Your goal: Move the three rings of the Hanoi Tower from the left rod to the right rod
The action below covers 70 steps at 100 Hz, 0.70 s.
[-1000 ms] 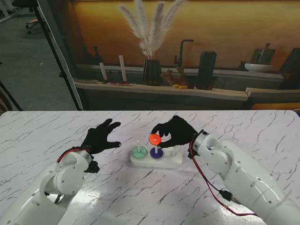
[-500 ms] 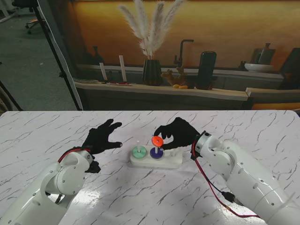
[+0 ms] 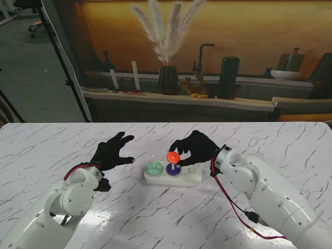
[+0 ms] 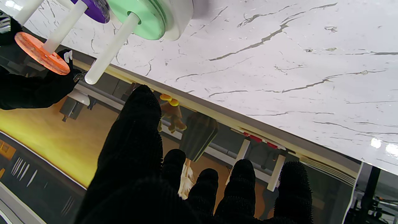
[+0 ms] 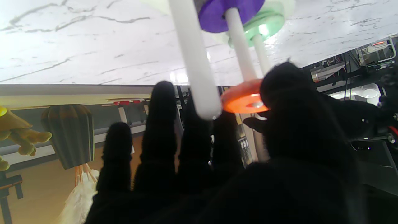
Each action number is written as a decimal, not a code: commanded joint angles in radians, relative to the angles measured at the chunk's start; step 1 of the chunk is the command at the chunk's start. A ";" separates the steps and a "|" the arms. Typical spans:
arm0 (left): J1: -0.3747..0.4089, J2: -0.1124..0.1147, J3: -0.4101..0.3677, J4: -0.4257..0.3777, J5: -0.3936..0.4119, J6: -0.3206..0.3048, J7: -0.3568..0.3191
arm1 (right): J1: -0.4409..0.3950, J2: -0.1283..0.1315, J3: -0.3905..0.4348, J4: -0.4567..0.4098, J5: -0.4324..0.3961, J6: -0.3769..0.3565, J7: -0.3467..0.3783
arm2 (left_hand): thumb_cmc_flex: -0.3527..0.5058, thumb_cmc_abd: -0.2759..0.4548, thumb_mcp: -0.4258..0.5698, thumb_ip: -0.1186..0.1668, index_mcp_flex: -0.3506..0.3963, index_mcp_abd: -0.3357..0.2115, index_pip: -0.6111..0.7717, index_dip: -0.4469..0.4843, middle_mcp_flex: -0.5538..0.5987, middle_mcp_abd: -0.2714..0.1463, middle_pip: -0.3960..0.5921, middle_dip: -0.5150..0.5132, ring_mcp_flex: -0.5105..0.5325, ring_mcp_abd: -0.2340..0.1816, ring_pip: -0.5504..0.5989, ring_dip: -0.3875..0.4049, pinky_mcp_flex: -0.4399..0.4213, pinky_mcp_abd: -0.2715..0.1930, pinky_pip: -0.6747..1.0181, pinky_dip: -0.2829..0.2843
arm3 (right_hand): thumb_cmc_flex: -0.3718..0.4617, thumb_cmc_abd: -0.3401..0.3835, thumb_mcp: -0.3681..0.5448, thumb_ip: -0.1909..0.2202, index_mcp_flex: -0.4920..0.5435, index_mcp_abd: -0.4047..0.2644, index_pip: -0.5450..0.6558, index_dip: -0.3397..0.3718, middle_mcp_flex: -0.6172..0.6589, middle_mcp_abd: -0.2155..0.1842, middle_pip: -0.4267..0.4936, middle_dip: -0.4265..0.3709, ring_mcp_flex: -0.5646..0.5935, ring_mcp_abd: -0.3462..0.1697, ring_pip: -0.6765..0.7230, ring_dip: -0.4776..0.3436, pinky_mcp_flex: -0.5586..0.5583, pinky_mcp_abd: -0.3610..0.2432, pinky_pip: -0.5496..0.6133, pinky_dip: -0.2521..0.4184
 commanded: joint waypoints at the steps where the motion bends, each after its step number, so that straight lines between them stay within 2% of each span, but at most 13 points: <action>1: 0.004 -0.003 0.001 0.002 -0.005 -0.017 -0.010 | 0.003 -0.004 -0.007 0.003 -0.005 0.000 0.002 | 0.029 -0.009 0.012 0.009 0.004 -0.006 -0.001 0.007 -0.007 0.003 -0.005 -0.011 -0.030 -0.024 -0.021 -0.013 -0.003 0.009 -0.044 -0.003 | 0.056 0.063 0.049 -0.003 0.059 -0.075 0.085 0.009 0.016 -0.033 0.009 0.014 0.013 -0.035 0.012 0.013 -0.010 0.285 0.015 -0.008; 8: 0.005 -0.003 0.001 0.002 -0.006 -0.018 -0.009 | 0.005 -0.003 -0.011 0.009 -0.006 0.001 0.007 | 0.024 -0.002 0.009 0.008 0.003 -0.006 -0.002 0.006 -0.008 0.003 -0.005 -0.011 -0.029 -0.025 -0.021 -0.013 -0.003 0.009 -0.044 -0.003 | 0.044 0.067 0.049 0.000 0.057 -0.071 0.081 0.012 0.008 -0.033 0.007 0.013 0.007 -0.035 0.010 0.012 -0.013 0.285 0.012 -0.009; 10: 0.005 -0.003 0.001 0.002 -0.006 -0.018 -0.010 | 0.005 -0.003 -0.012 0.010 -0.006 0.003 0.009 | 0.024 -0.002 0.009 0.008 0.003 -0.006 -0.002 0.006 -0.008 0.003 -0.005 -0.011 -0.029 -0.024 -0.021 -0.013 -0.004 0.008 -0.044 -0.003 | 0.024 0.063 0.072 0.009 0.059 -0.068 0.056 0.052 0.002 -0.032 0.010 0.004 0.004 -0.034 0.006 0.012 -0.015 0.285 0.010 -0.009; 12: 0.005 -0.004 0.001 0.002 -0.007 -0.018 -0.010 | 0.005 -0.002 -0.014 0.010 -0.005 0.004 0.012 | 0.026 -0.004 0.009 0.008 0.003 -0.007 -0.002 0.006 -0.008 0.003 -0.005 -0.011 -0.030 -0.023 -0.021 -0.013 -0.005 0.007 -0.045 -0.003 | 0.015 0.065 0.078 0.013 0.055 -0.065 0.048 0.062 -0.007 -0.032 0.009 0.001 -0.003 -0.034 0.003 0.011 -0.020 0.285 0.008 -0.010; 22: 0.004 -0.003 0.001 0.002 -0.008 -0.017 -0.011 | 0.005 0.001 -0.018 0.016 -0.008 0.007 0.021 | 0.028 -0.005 0.008 0.008 0.003 -0.006 -0.002 0.006 -0.009 0.003 -0.005 -0.011 -0.030 -0.024 -0.021 -0.013 -0.004 0.007 -0.045 -0.003 | 0.003 0.059 0.083 0.022 0.043 -0.066 0.038 0.073 -0.018 -0.033 0.008 -0.003 -0.010 -0.033 -0.003 0.009 -0.025 0.287 0.001 -0.012; 30: 0.004 -0.003 0.001 0.002 -0.004 -0.018 -0.012 | 0.003 0.002 -0.017 0.019 -0.006 0.008 0.026 | 0.029 -0.007 0.007 0.008 0.003 -0.006 -0.002 0.006 -0.007 0.003 -0.005 -0.011 -0.029 -0.024 -0.021 -0.013 -0.004 0.008 -0.045 -0.003 | -0.031 0.028 0.109 0.028 0.025 -0.057 0.018 0.088 -0.043 -0.020 -0.002 -0.014 -0.030 -0.027 -0.024 -0.001 -0.037 0.291 -0.013 -0.018; 38: 0.003 -0.003 0.002 0.002 -0.006 -0.019 -0.012 | 0.002 0.005 -0.016 0.021 -0.008 0.009 0.036 | 0.029 -0.006 0.007 0.009 0.002 -0.006 -0.002 0.006 -0.009 0.001 -0.005 -0.011 -0.030 -0.025 -0.022 -0.013 -0.004 0.007 -0.045 -0.003 | -0.131 -0.038 0.210 0.030 -0.009 -0.033 -0.026 0.107 -0.079 0.006 -0.032 -0.038 -0.056 -0.013 -0.064 -0.020 -0.052 0.298 -0.035 -0.027; 53: 0.001 -0.003 0.004 0.003 -0.004 -0.018 -0.014 | -0.004 0.012 -0.008 0.022 0.005 0.005 0.073 | 0.031 -0.010 0.007 0.009 0.004 -0.006 -0.002 0.006 -0.008 0.003 -0.005 -0.011 -0.029 -0.024 -0.021 -0.013 -0.003 0.008 -0.045 -0.003 | -0.266 -0.129 0.310 0.031 -0.065 0.000 -0.088 0.109 -0.127 0.043 -0.069 -0.055 -0.093 0.006 -0.109 -0.035 -0.077 0.309 -0.068 -0.036; 63: 0.000 -0.002 0.006 0.003 -0.005 -0.017 -0.016 | -0.010 0.016 0.001 0.018 0.009 0.000 0.095 | 0.032 -0.012 0.008 0.010 0.003 -0.005 -0.002 0.006 -0.008 0.004 -0.005 -0.011 -0.030 -0.024 -0.022 -0.013 -0.003 0.008 -0.046 -0.003 | -0.344 -0.189 0.361 0.024 -0.092 0.008 -0.124 0.112 -0.144 0.057 -0.080 -0.054 -0.103 0.013 -0.121 -0.035 -0.086 0.315 -0.081 -0.035; 70: -0.001 -0.002 0.008 0.003 -0.004 -0.017 -0.015 | -0.017 0.018 0.011 0.013 0.007 -0.001 0.098 | 0.032 -0.013 0.008 0.011 0.003 -0.005 -0.002 0.007 -0.008 0.003 -0.005 -0.011 -0.029 -0.024 -0.021 -0.013 -0.003 0.008 -0.046 -0.003 | -0.367 -0.189 0.370 0.022 -0.110 0.011 -0.138 0.110 -0.155 0.062 -0.087 -0.055 -0.109 0.017 -0.127 -0.036 -0.088 0.319 -0.084 -0.035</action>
